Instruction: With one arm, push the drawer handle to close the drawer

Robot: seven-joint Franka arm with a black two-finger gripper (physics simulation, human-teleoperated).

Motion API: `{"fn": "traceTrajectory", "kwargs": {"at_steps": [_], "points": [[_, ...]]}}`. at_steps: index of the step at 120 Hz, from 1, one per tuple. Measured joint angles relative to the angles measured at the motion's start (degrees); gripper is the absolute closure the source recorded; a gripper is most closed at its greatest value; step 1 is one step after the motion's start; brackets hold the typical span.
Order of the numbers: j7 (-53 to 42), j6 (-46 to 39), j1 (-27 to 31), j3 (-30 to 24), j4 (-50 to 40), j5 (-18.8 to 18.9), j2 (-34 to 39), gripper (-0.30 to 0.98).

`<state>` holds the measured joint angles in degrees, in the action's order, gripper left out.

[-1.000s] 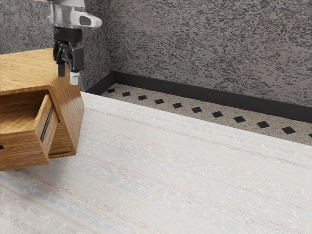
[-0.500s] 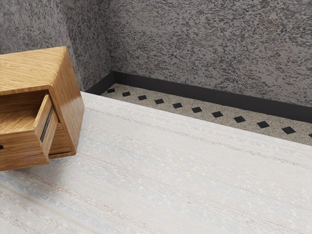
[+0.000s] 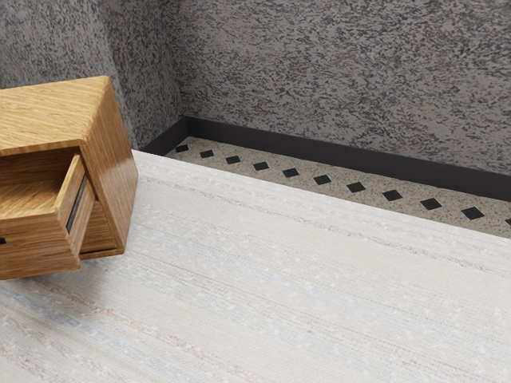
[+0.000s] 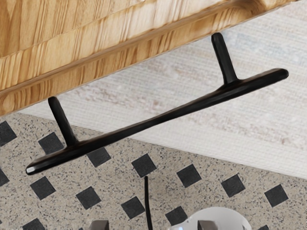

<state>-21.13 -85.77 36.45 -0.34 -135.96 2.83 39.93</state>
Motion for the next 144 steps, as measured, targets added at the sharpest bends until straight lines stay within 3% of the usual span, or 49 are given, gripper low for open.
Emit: {"fn": "traceTrajectory", "kwargs": {"at_steps": [17, 40, 83, 144], "points": [[6.1, -0.9, 0.0, -0.8, -2.3, -0.9, 0.2, 0.69], [13.5, -4.5, -0.3, -0.8, -4.1, -4.3, -1.4, 0.75], [22.1, -9.7, 0.0, 0.0, -4.1, -4.6, -3.0, 0.78], [24.7, -14.4, -0.3, 1.0, -1.0, -4.2, -7.9, 0.79]]}}
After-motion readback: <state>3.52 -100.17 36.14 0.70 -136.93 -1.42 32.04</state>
